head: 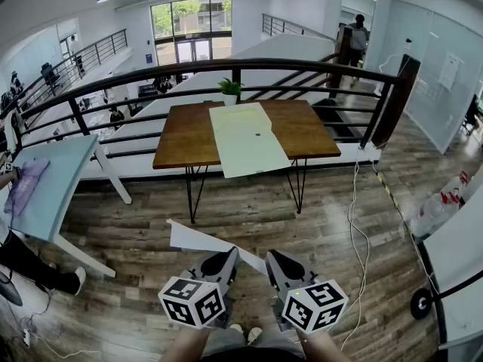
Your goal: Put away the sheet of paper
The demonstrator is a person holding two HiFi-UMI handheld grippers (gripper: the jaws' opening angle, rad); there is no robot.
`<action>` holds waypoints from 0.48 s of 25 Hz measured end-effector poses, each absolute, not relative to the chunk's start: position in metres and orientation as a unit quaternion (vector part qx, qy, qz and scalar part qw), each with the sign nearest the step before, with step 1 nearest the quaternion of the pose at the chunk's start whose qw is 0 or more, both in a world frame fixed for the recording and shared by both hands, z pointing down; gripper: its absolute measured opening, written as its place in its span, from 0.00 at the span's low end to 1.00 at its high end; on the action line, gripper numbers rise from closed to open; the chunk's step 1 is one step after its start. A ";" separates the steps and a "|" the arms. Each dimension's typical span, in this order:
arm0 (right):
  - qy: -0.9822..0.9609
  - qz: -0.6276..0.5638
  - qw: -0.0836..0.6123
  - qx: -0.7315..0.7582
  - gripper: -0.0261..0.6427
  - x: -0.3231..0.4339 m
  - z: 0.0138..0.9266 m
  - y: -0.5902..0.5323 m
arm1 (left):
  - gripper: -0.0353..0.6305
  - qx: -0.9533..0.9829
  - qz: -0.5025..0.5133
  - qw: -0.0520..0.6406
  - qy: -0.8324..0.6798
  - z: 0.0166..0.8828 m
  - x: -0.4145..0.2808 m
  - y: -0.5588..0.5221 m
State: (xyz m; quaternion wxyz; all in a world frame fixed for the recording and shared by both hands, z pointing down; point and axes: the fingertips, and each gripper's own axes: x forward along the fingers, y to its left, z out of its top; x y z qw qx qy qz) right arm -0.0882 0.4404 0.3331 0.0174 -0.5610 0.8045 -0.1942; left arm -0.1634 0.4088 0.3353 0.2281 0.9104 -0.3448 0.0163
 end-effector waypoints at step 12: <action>0.812 -0.191 0.018 -0.551 0.08 -0.079 0.334 0.439 | 0.09 0.907 0.015 0.235 -0.349 0.339 -0.153 0.408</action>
